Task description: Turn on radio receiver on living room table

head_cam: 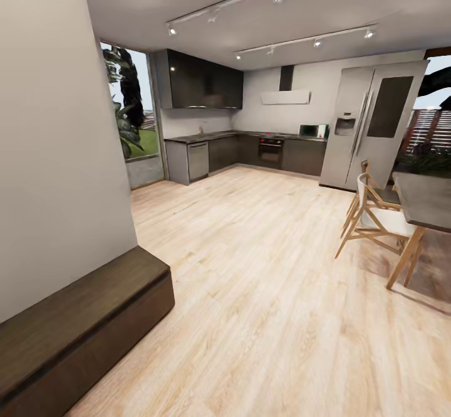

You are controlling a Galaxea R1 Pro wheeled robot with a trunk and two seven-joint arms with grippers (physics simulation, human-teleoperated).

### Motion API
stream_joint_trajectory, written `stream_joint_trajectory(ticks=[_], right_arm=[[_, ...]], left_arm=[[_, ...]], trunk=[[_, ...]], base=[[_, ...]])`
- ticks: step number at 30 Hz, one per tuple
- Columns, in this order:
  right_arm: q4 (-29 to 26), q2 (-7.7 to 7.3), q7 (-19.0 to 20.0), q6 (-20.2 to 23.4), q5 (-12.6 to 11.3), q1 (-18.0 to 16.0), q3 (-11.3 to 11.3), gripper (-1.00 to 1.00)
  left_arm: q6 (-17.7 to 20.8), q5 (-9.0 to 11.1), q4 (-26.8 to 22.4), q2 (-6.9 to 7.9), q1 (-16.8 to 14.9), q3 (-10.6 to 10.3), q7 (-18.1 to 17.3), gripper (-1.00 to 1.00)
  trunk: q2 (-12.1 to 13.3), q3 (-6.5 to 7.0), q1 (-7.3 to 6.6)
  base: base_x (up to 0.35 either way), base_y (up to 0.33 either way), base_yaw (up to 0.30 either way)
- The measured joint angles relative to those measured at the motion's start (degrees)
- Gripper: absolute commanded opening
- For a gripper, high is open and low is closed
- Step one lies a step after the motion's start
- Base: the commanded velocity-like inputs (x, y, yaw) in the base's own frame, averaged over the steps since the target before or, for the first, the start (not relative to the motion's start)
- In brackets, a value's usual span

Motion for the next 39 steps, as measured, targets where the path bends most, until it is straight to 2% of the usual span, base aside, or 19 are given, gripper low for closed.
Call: stream_joint_trajectory(ticks=[6,11,14,25,29,30,31,33,34,35,36,38,39], right_arm=[[-0.09,1.92,-0.28,-0.08,0.03,-1.96,0.02,1.0],[-0.08,3.32,-0.29,-0.08,0.0,-2.63,0.09,1.0],[-0.08,3.33,-0.32,-0.08,0.0,-2.64,0.09,1.0],[-0.99,3.3,-0.28,-1.05,0.09,-2.67,0.26,1.0],[-2.29,2.24,-0.23,-1.83,0.09,-2.79,0.27,1.0],[-6.55,-0.17,-0.12,-1.74,0.09,-2.83,0.12,1.0],[-15.02,-1.4,-0.07,-1.63,0.13,-3.13,0.11,1.0],[-21.47,-2.93,-0.16,-1.45,0.1,-3.33,0.06,1.0],[-25.17,-3.62,-0.27,-1.29,0.11,-4.02,0.04,1.0],[-26.38,-3.81,-0.28,-1.24,0.13,-4.49,0.03,1.0],[-28.32,-4.18,-0.26,-0.89,0.32,-6.04,0.05,1.0],[-29.74,-4.71,-0.15,1.33,1.38,-9.89,0.08,1.0],[-29.99,-4.99,-0.14,2.48,1.87,-11.37,0.07,1.0]], left_arm=[[-0.48,0.08,0.01,-1.93,1.94,-0.05,-0.08,1.0],[-1.14,0.07,0.0,-3.53,2.0,-0.08,-0.08,1.0],[-1.19,0.08,0.0,-4.34,2.0,-0.08,-0.08,1.0],[-1.32,0.11,-0.06,-4.65,2.0,-0.12,-0.08,1.0],[-2.57,0.05,-0.87,-5.31,2.0,-0.37,0.14,1.0],[-2.97,-0.02,-5.67,-5.34,1.92,-0.35,0.27,1.0],[-2.88,-0.02,-9.21,-5.3,1.97,-0.36,0.4,1.0],[-1.0,0.03,-16.48,-5.18,1.91,-0.34,1.13,1.0],[3.04,0.05,-22.3,-5.15,1.55,-0.31,2.18,1.0],[4.99,0.05,-25.11,-5.14,1.39,-0.3,2.6,1.0],[10.51,0.05,-30.79,-5.12,0.5,-0.28,3.53,1.0],[17.15,0.06,-39.83,-5.12,-2.47,-0.28,4.2,1.0],[18.57,0.05,-42.83,-5.14,-3.71,-0.28,4.33,1.0]], trunk=[[0.01,0.0,0.01],[0.01,0.0,0.01],[0.01,0.0,0.01],[0.01,0.01,0.01],[0.01,0.01,0.01],[0.01,0.01,0.01],[0.01,0.02,0.0],[0.01,0.02,0.01],[0.01,0.02,0.01],[0.01,0.02,0.01],[0.02,0.02,0.01],[0.02,0.02,0.0],[0.02,0.03,0.01]], base=[[0.0,0.0,0.0],[0.0,0.0,0.0],[0.0,0.0,0.0],[0.0,0.0,0.0],[0.0,0.0,0.0],[0.0,0.0,0.0],[0.0,0.0,0.0],[0.0,0.0,0.0],[0.0,0.0,0.0],[0.0,0.0,0.0],[0.0,0.0,0.0],[0.0,0.0,0.0],[0.0,0.0,0.0]])
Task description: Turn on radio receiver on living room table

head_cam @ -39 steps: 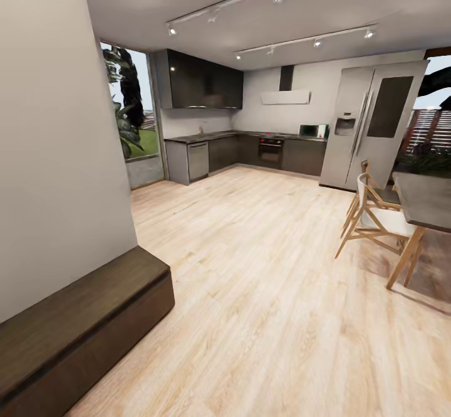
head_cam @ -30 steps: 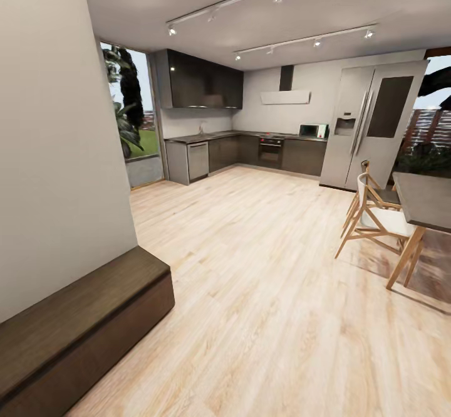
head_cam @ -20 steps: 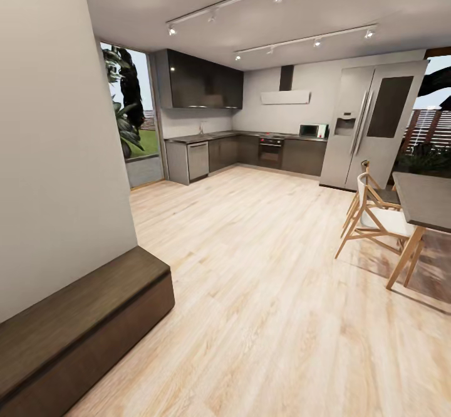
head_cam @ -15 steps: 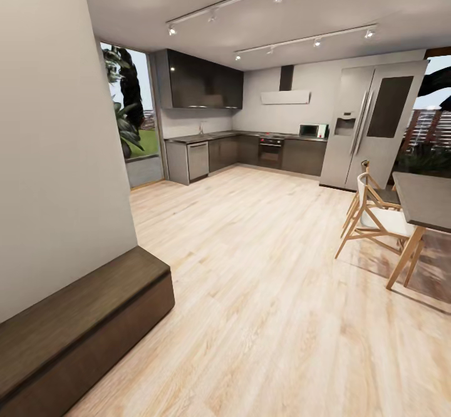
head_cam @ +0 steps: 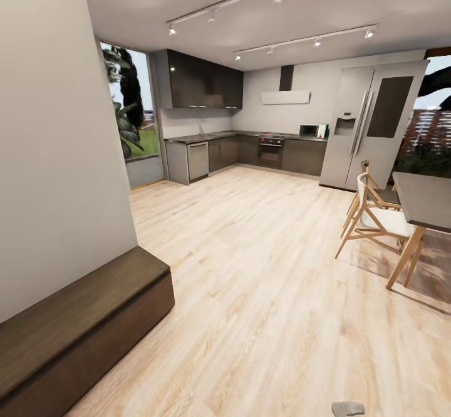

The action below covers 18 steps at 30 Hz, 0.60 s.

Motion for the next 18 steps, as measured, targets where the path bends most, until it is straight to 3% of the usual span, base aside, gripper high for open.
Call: stream_joint_trajectory(ticks=[1,4,7,10,18], right_arm=[[-0.1,-0.2,-0.04,0.47,0.17,-0.58,-0.02,1.0],[-0.41,-1.33,0.2,1.45,0.88,-2.64,-0.08,1.0],[-0.42,-1.47,0.3,1.47,0.99,-2.88,-0.03,1.0],[-0.42,-1.52,0.28,1.42,1.02,-2.95,0.02,1.0],[-0.3,-1.52,0.17,1.07,1.16,-2.97,0.21,1.0]], left_arm=[[0.53,0.01,-1.22,-0.01,-0.49,0.01,0.07,1.0],[3.58,-0.22,-5.25,0.23,-6.22,0.36,0.41,1.0],[7.26,-0.19,-5.63,0.42,-9.74,2.56,0.51,1.0],[8.88,-0.19,-5.64,0.45,-11.14,4.31,0.33,1.0],[8.89,-0.38,-5.6,0.42,-11.42,4.82,0.24,1.0]], trunk=[[0.0,-0.01,0.0],[0.0,-0.01,0.0],[0.0,-0.02,0.0],[0.0,-0.02,0.0],[0.0,-0.02,0.0]], base=[[0.0,0.0,0.0],[0.0,0.0,0.0],[0.0,0.0,0.0],[0.0,0.0,-0.028],[0.0,0.0,-0.233]])
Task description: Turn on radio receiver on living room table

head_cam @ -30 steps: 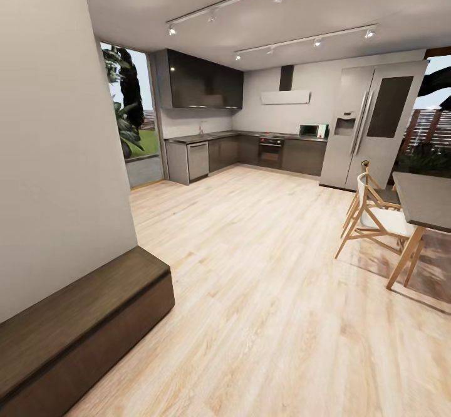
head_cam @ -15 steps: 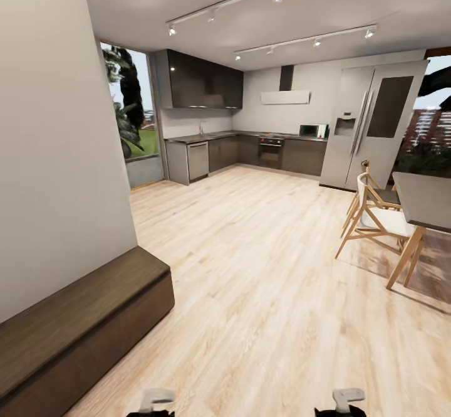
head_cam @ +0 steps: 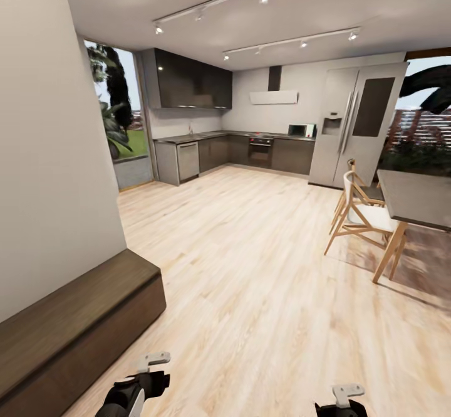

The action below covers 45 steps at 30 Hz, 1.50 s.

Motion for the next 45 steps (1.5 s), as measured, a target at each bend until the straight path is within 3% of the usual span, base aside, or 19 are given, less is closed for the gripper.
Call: stream_joint_trajectory(ticks=[45], right_arm=[[0.14,0.0,0.25,-0.03,0.13,0.0,0.16,1.0]], left_arm=[[-0.8,-0.13,0.09,-0.1,-0.01,-0.4,0.01,1.0]], trunk=[[0.0,0.0,0.0]], base=[[0.0,0.0,-0.279]])
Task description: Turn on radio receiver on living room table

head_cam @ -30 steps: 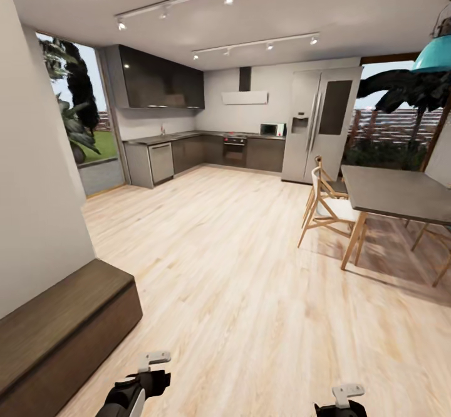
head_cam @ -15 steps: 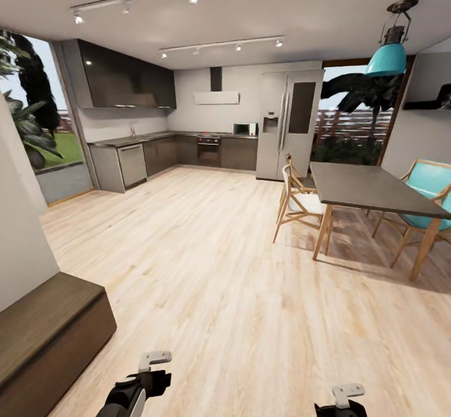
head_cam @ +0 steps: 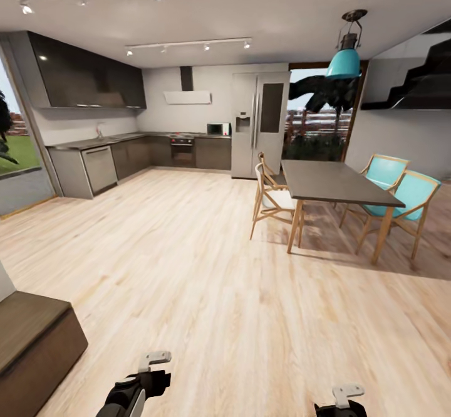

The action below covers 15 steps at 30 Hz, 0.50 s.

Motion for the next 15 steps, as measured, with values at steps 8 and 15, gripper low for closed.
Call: stream_joint_trajectory(ticks=[8,15], right_arm=[[0.0,0.02,0.0,0.0,0.01,0.0,0.01,1.0],[0.0,0.02,-0.01,0.0,0.01,0.0,-0.04,1.0]], left_arm=[[0.0,0.0,0.0,-0.08,0.0,0.0,0.0,1.0],[0.0,0.0,0.0,-0.01,0.0,0.0,0.0,1.0]], trunk=[[0.0,0.0,0.0],[0.0,0.0,0.0]], base=[[0.0,0.0,-0.279],[0.0,0.0,-0.279]])
